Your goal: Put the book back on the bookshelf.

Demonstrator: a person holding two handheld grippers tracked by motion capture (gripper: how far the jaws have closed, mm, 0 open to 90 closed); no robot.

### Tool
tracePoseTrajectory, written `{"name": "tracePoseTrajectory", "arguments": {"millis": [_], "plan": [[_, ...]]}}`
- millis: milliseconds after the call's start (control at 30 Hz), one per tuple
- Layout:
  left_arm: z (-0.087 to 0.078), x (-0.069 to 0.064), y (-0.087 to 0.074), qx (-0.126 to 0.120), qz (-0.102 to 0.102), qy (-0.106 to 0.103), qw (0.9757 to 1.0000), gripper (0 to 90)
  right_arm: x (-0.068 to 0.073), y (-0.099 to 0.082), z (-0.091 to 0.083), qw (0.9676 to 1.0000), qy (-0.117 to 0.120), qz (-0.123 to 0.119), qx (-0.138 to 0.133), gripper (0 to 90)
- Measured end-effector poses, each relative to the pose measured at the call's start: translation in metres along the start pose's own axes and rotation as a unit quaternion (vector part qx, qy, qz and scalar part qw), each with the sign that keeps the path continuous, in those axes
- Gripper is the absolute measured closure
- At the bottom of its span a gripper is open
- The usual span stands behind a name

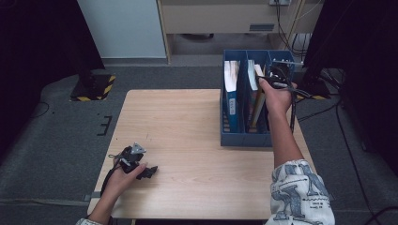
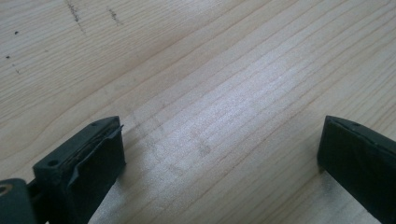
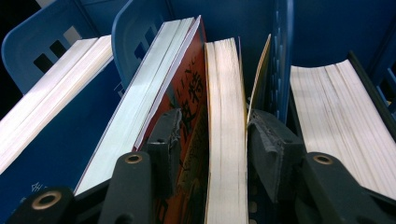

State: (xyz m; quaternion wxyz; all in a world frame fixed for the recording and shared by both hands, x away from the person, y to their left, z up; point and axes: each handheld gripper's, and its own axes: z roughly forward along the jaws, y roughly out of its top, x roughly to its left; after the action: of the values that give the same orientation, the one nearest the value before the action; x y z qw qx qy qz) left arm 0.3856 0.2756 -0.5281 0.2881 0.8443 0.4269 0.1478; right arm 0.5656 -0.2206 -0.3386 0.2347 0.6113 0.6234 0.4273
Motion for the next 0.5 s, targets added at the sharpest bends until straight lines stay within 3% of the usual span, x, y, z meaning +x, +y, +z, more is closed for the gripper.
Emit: {"name": "tracePoseTrajectory", "arguments": {"millis": [500], "plan": [[0.0,0.0,-0.001,-0.003,0.0,0.001,1.0,0.0,0.001,0.002,-0.018,0.9999,0.006,-0.003,-0.014,50.8]]}}
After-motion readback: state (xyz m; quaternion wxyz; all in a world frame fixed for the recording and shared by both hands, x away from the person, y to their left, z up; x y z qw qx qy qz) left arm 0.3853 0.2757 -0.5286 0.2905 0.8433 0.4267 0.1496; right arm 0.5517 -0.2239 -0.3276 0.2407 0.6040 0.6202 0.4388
